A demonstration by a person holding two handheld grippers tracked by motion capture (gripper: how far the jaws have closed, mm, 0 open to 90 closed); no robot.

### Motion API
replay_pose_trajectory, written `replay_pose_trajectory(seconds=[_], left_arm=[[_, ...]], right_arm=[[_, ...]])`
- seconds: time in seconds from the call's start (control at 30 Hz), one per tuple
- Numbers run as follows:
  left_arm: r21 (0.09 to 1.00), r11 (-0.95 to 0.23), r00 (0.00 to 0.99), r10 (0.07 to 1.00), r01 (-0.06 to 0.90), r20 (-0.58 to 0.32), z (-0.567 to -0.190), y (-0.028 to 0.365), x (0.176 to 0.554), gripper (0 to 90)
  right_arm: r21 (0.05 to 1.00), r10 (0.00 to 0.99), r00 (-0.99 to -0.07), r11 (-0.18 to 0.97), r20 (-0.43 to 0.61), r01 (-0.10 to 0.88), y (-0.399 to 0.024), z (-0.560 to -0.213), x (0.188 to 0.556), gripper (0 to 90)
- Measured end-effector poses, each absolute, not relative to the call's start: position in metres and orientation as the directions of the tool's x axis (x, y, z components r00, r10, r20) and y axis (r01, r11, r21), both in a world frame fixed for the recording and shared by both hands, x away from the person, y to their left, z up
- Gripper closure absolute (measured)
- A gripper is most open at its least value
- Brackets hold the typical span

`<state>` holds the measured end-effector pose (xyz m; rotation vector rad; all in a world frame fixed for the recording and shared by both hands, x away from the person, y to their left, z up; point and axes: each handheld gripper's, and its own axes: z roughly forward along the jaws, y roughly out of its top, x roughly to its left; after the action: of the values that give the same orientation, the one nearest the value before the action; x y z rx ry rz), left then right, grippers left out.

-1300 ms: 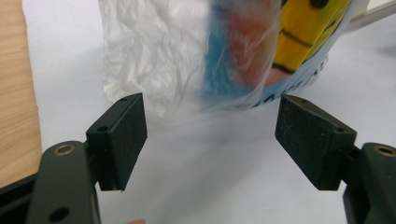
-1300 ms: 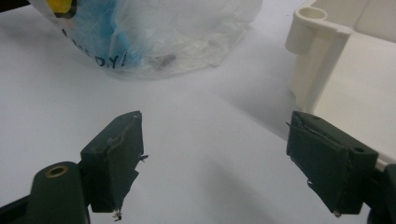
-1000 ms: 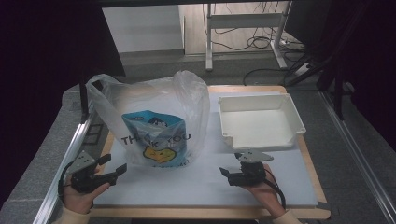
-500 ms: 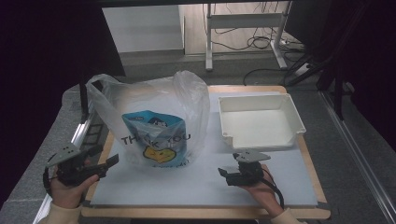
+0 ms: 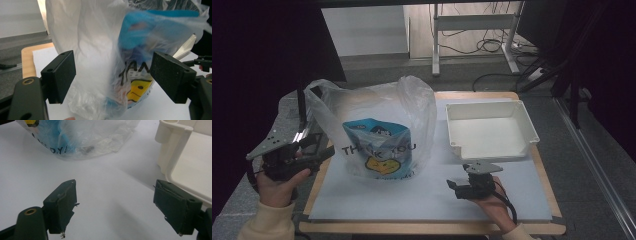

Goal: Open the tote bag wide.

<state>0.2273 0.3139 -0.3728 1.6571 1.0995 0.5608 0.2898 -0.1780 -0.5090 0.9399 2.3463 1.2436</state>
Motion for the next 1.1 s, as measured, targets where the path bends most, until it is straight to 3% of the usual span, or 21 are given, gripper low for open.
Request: replay_pose_trajectory(seconds=[0.53,0.67,0.9,1.0,1.1], left_arm=[[0.916,-0.038,0.465,0.87,0.4,-0.167,-0.356,0.317,0.252,26.8],[0.918,-0.018,0.463,0.867,0.397,-0.182,-0.353,0.32,0.264,37.1],[0.917,-0.041,0.471,0.867,0.396,-0.165,-0.359,0.315,0.271,78.7],[0.92,-0.048,0.471,0.869,0.388,-0.153,-0.361,0.312,0.271,86.7],[0.923,-0.042,0.464,0.872,0.383,-0.153,-0.362,0.311,0.27,88.5]], right_arm=[[0.818,0.677,-0.736,0.403,0.035,0.41,-0.177,-0.509,0.288,19.1],[0.816,0.678,-0.735,0.412,0.024,0.406,-0.176,-0.51,0.288,19.1],[0.811,0.681,-0.732,0.422,0.011,0.406,-0.176,-0.512,0.288,19.1],[0.809,0.684,-0.73,0.427,0.004,0.404,-0.177,-0.512,0.289,19.1],[0.808,0.687,-0.727,0.427,0.001,0.405,-0.177,-0.512,0.289,19.1]])
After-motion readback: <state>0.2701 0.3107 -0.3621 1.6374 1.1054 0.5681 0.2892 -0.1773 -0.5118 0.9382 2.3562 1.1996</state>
